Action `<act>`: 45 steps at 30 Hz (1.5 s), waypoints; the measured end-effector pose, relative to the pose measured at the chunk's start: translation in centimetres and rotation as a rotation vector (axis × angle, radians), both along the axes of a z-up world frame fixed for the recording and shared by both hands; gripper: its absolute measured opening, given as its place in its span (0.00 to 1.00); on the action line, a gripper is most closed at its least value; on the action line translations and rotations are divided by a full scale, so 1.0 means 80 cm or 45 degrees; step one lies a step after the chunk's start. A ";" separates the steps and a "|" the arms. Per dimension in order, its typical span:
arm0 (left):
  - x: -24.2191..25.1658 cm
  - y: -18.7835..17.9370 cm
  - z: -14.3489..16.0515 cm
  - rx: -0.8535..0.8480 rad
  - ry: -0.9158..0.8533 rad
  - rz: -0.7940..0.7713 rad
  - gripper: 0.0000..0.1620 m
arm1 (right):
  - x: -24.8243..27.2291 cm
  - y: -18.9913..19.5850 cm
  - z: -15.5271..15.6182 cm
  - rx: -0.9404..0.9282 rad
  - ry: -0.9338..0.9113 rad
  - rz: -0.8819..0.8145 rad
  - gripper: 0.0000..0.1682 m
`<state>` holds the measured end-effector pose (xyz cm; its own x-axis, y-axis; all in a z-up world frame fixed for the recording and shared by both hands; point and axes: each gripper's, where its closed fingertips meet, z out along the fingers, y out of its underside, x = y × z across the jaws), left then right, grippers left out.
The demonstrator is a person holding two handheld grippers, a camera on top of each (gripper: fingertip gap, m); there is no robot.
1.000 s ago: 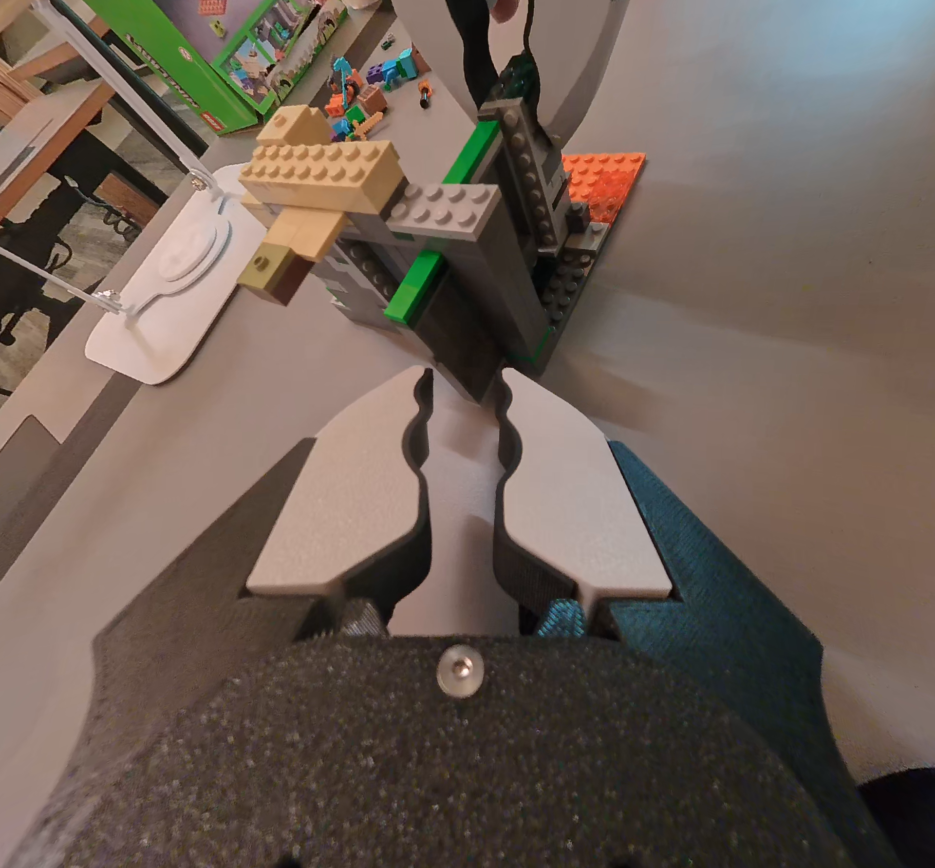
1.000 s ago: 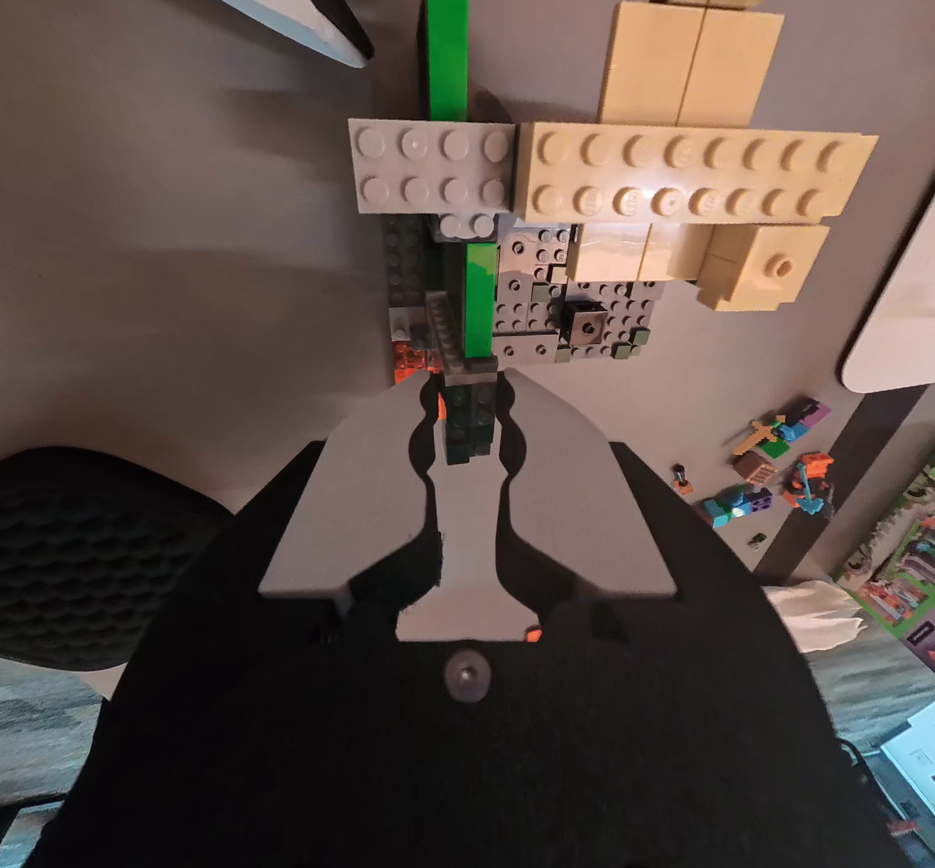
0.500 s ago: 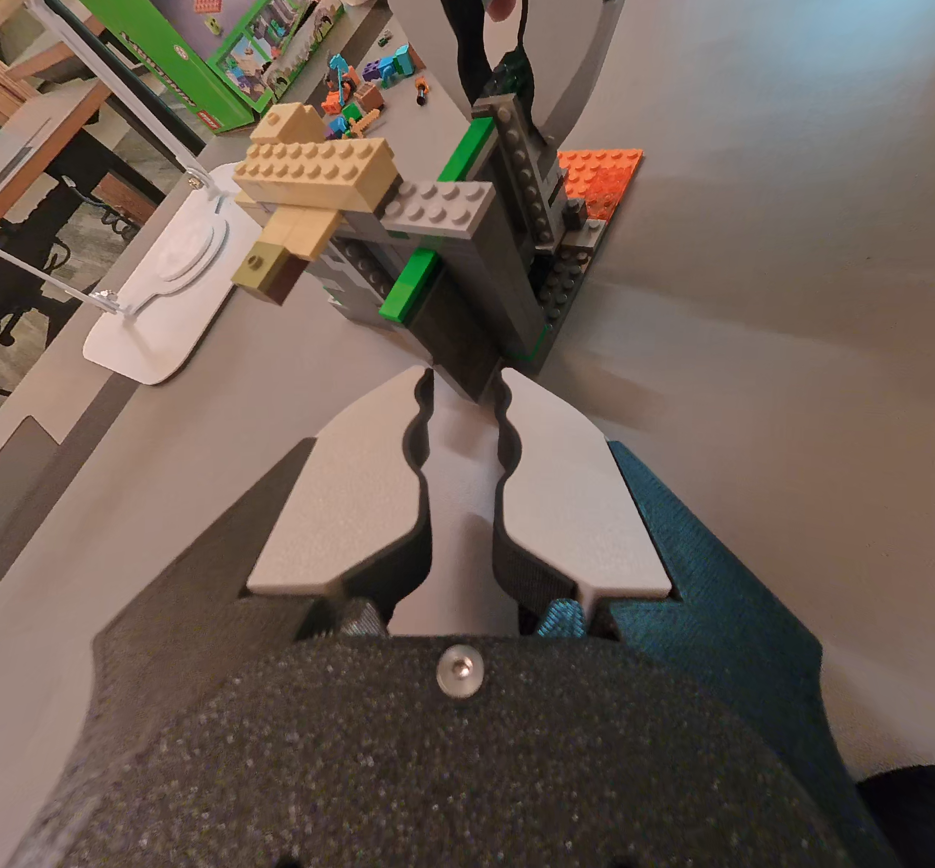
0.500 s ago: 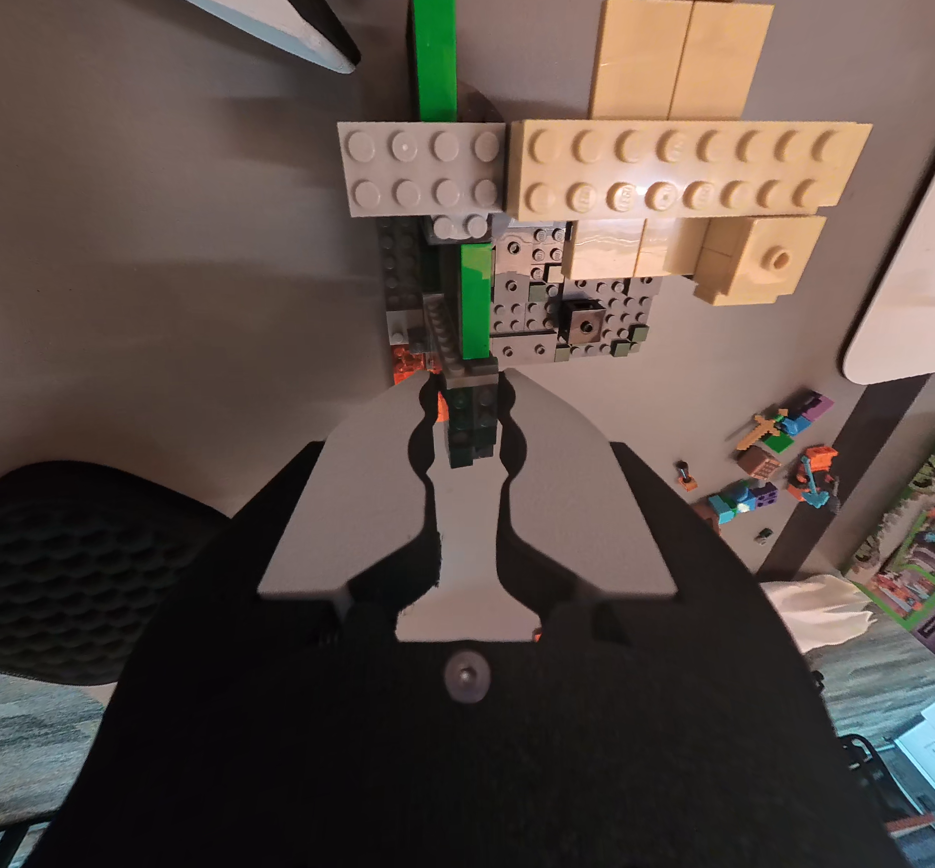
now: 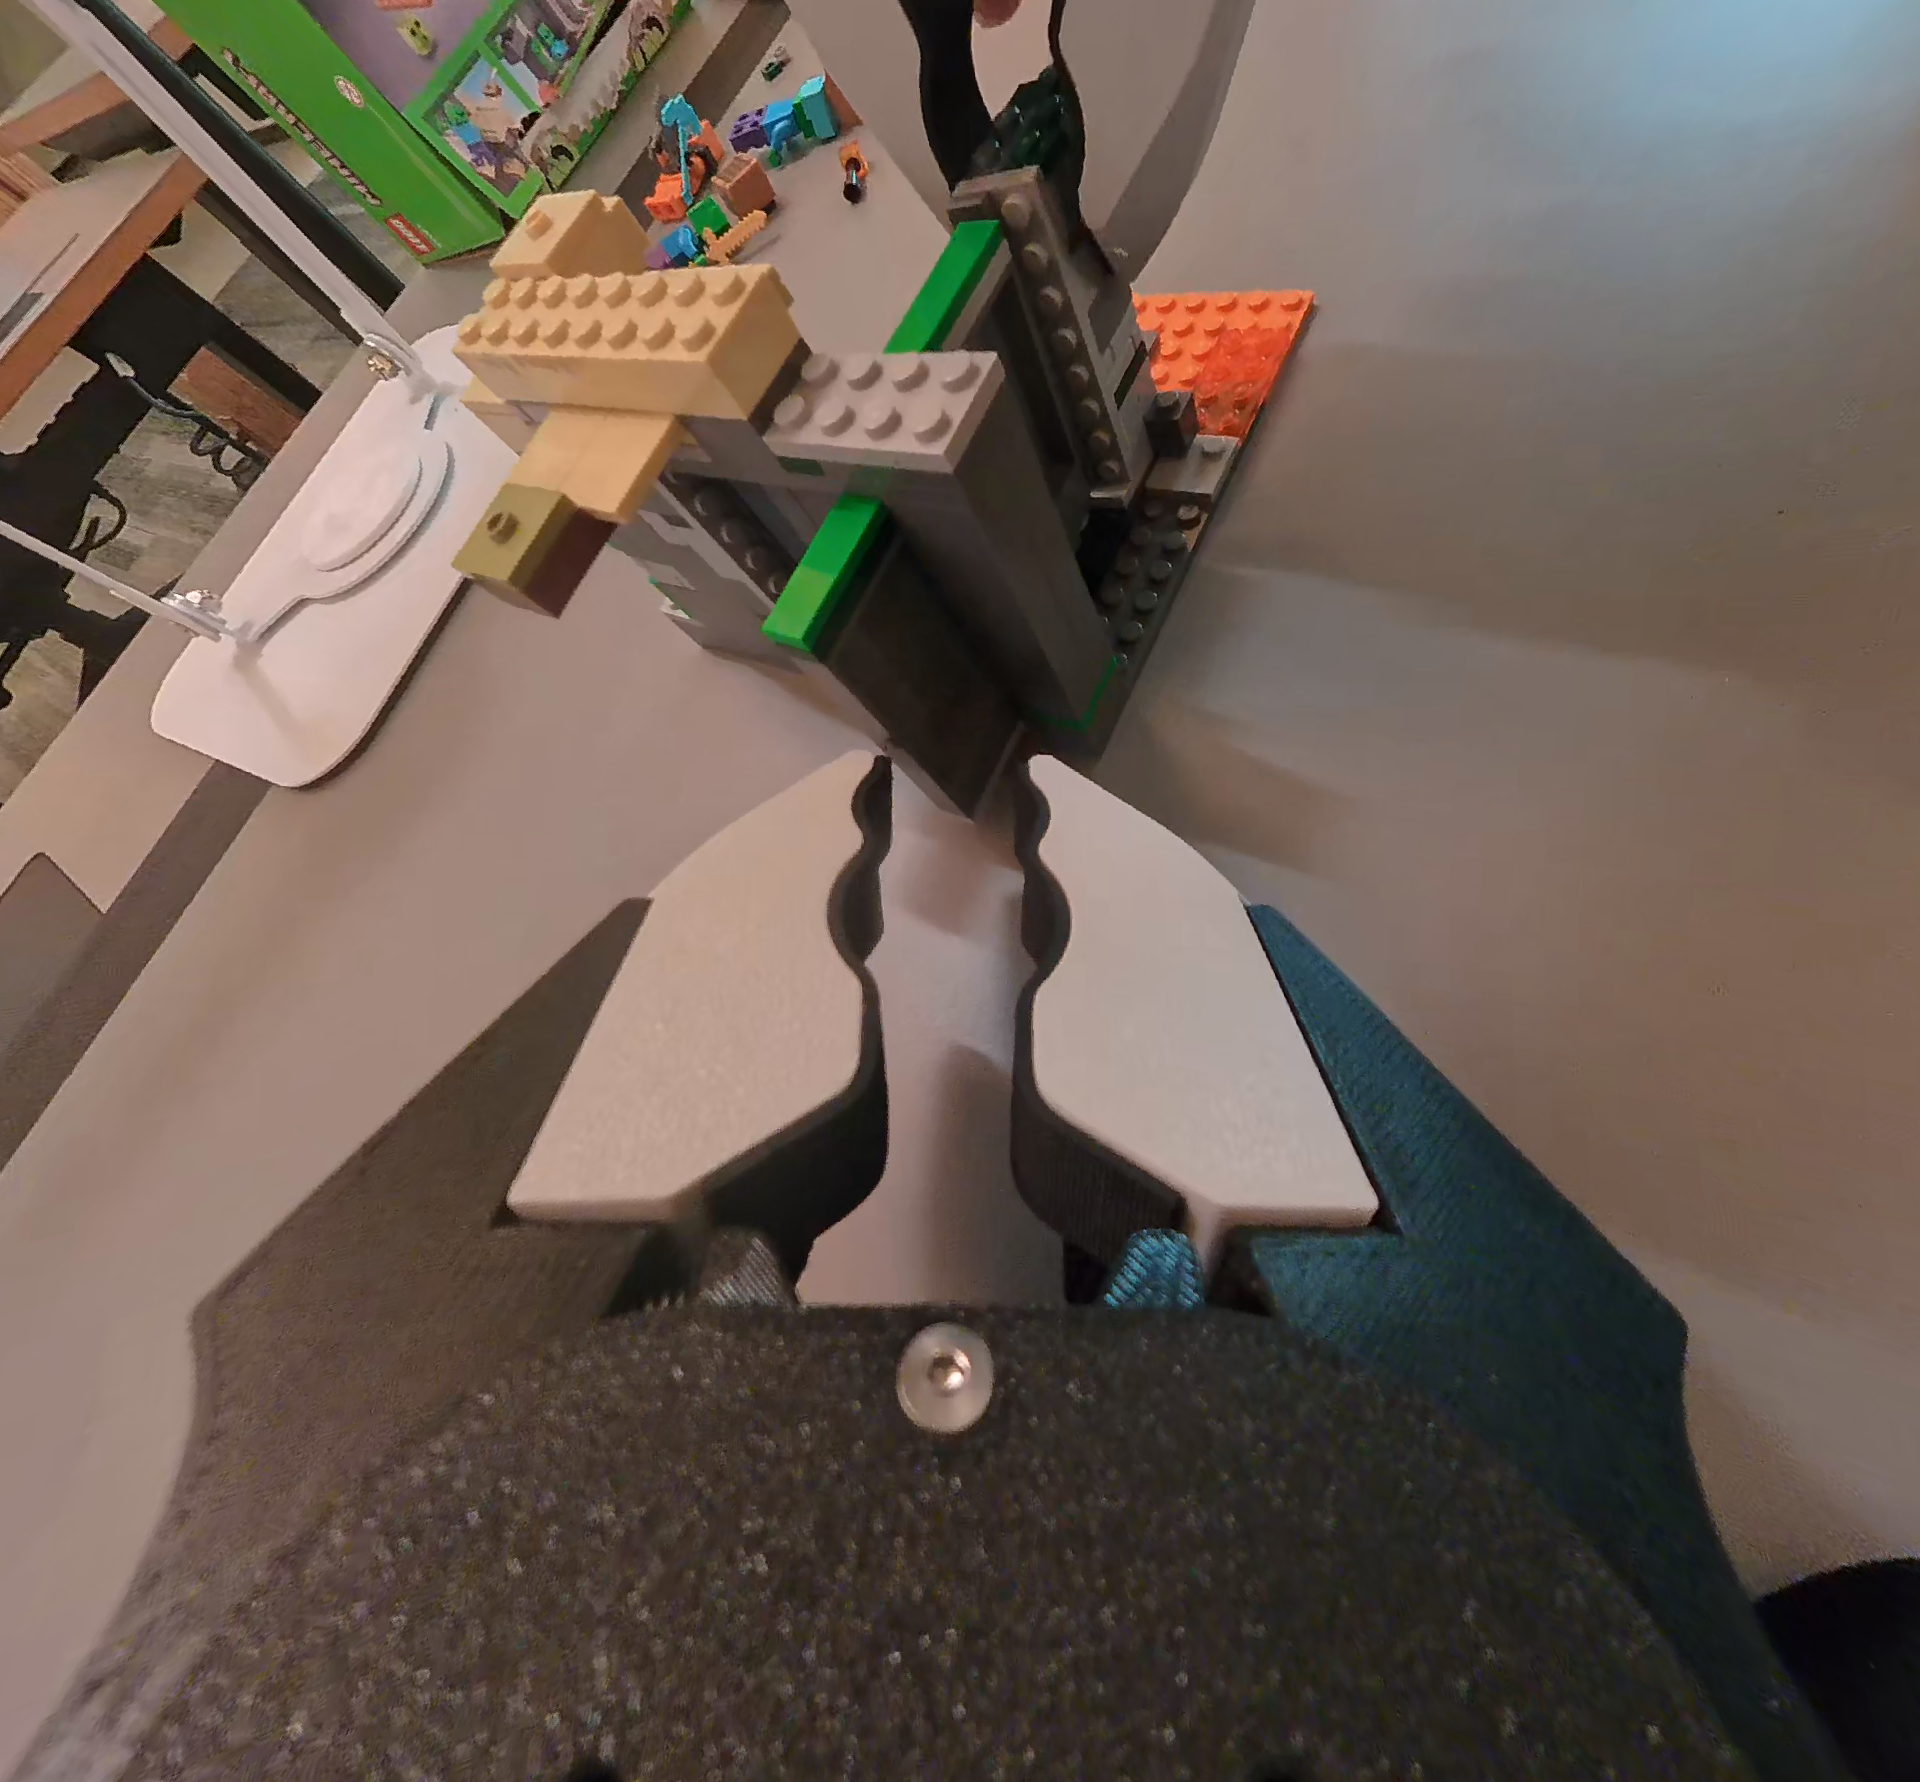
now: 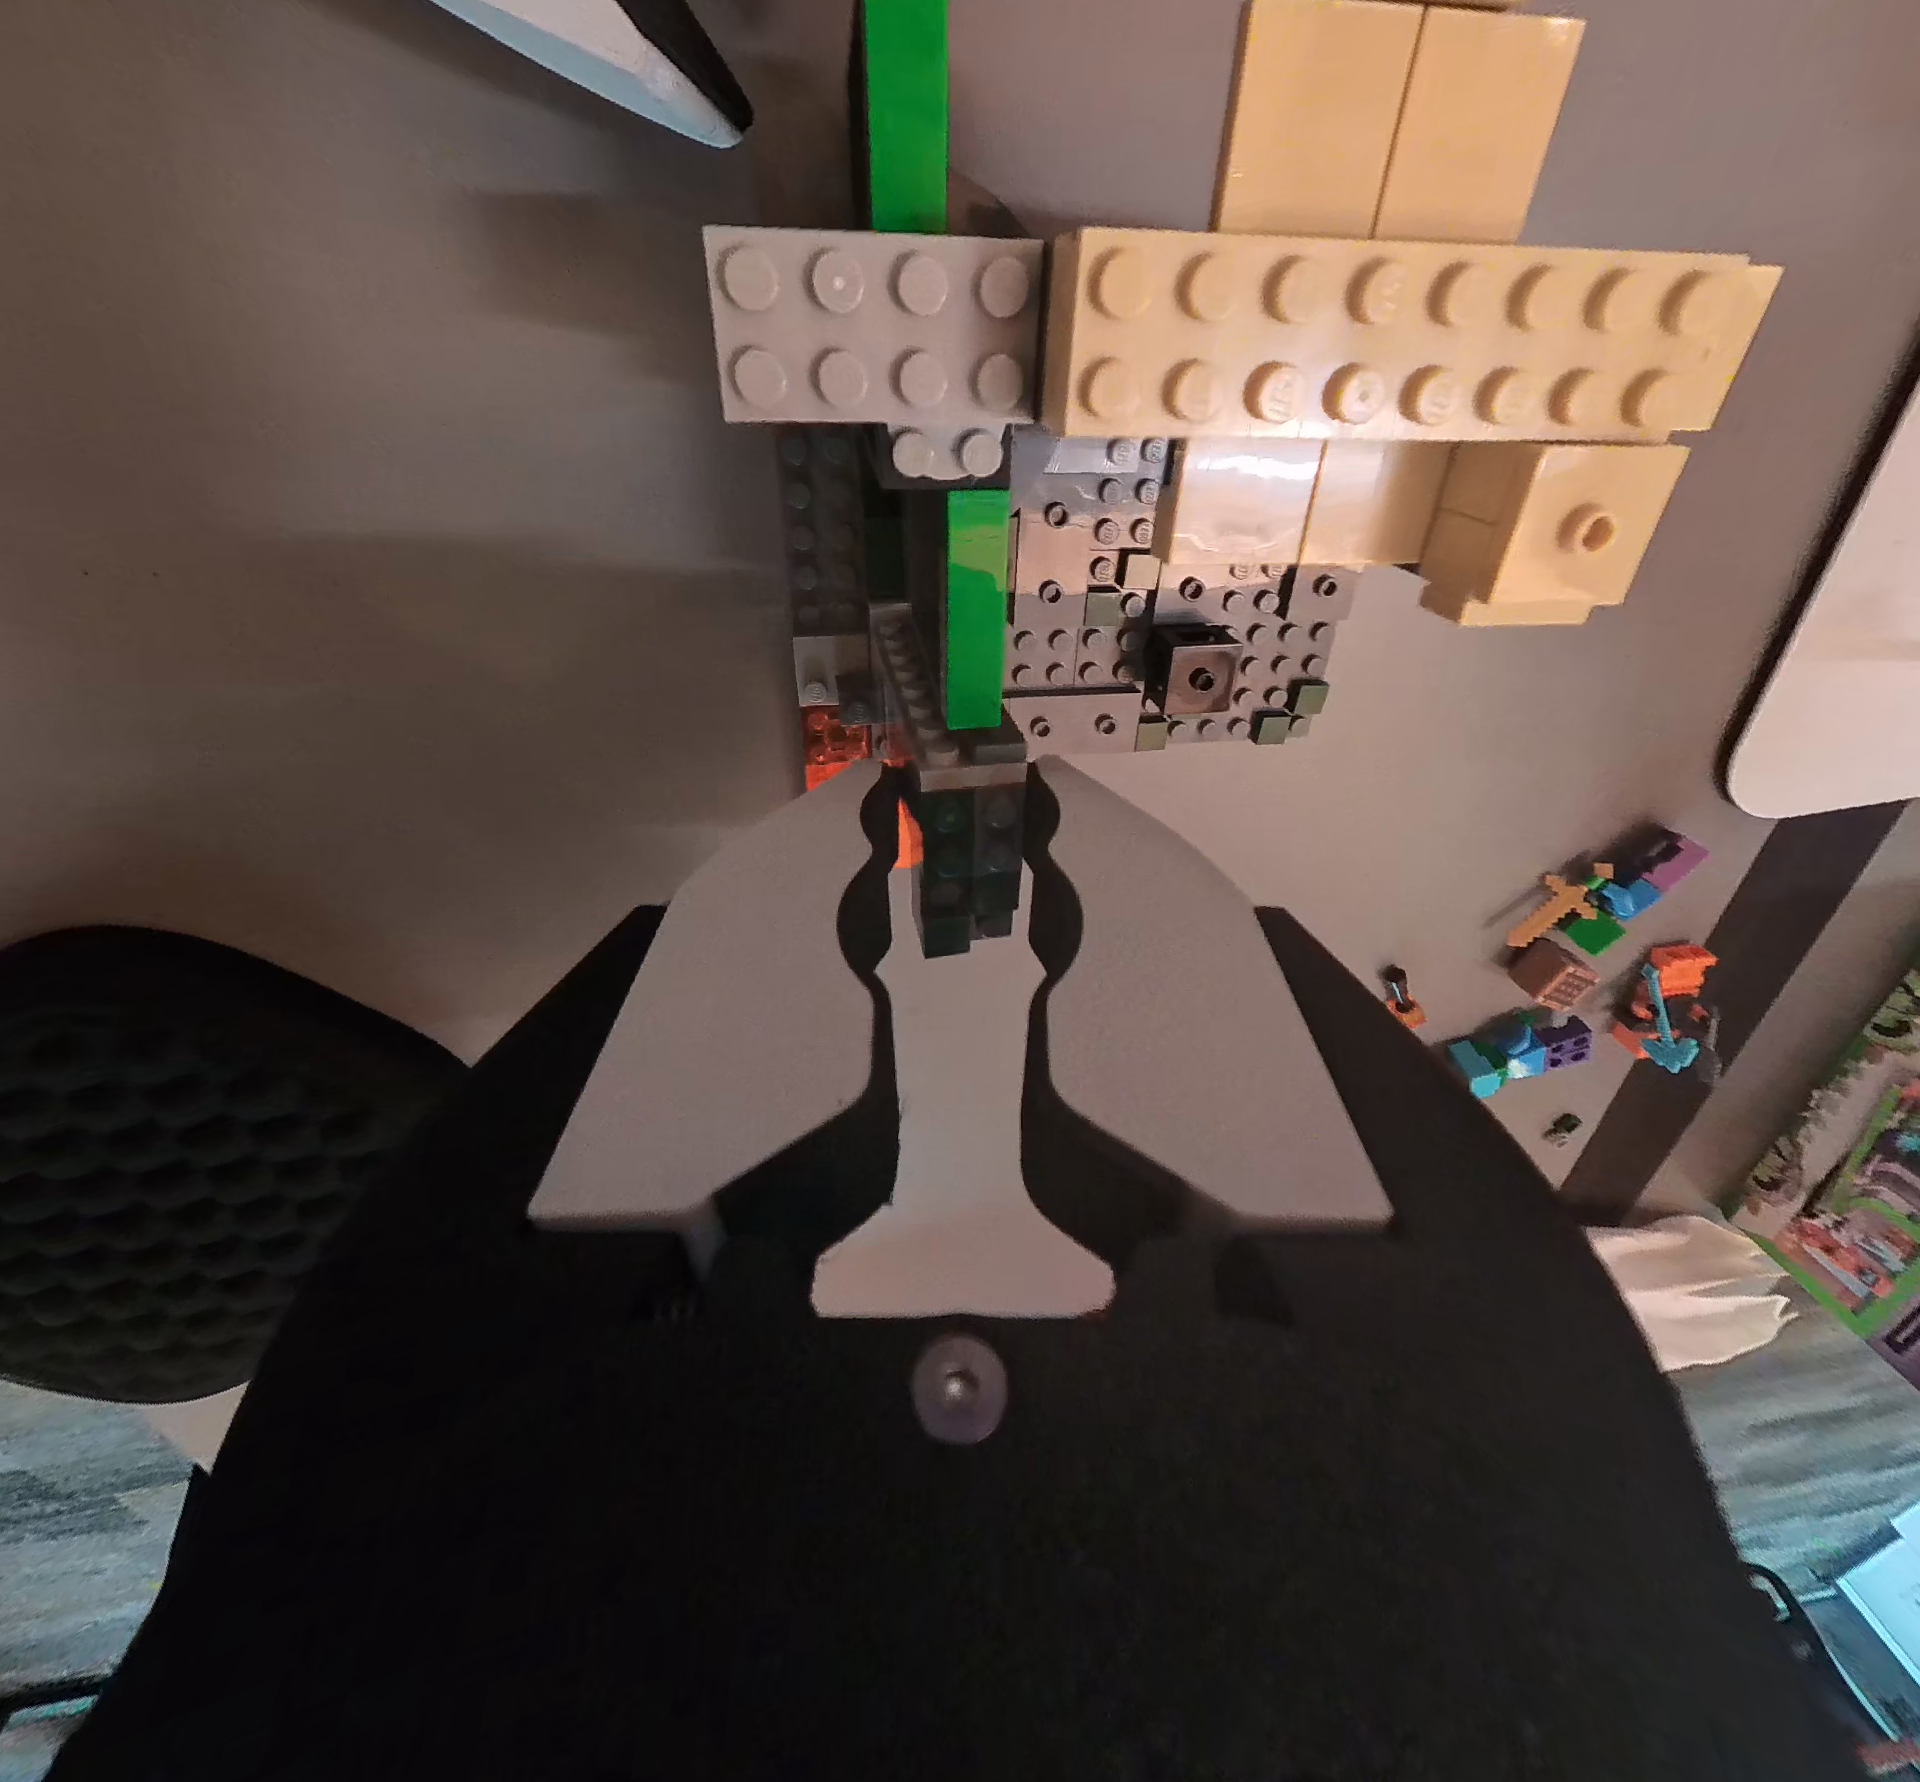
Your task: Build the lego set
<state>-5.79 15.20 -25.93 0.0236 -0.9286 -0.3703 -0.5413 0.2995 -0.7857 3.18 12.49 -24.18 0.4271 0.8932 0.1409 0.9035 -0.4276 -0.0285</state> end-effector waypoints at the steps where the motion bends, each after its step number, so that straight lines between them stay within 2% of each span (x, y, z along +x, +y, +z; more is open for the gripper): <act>1: 0.000 0.000 0.000 0.000 0.002 -0.001 0.14 | 0.000 0.000 0.000 -0.003 0.004 0.002 0.13; 14: 0.000 -0.002 -0.002 0.002 0.010 -0.008 0.13 | -0.005 -0.007 -0.004 -0.101 0.074 0.043 0.24; 19: 0.000 -0.002 -0.002 0.002 0.010 -0.012 0.13 | -0.005 -0.008 -0.009 -0.131 0.098 0.060 0.22; 22: 0.000 -0.002 -0.002 0.002 0.009 -0.015 0.13 | -0.005 -0.004 -0.010 -0.094 0.085 0.064 0.14; 32: 0.000 -0.003 -0.002 0.004 0.012 -0.015 0.13 | -0.005 -0.004 -0.012 -0.054 0.011 0.005 0.13; 45: 0.000 -0.003 -0.002 0.005 0.014 -0.014 0.13 | -0.005 -0.005 -0.013 -0.046 0.028 -0.071 0.13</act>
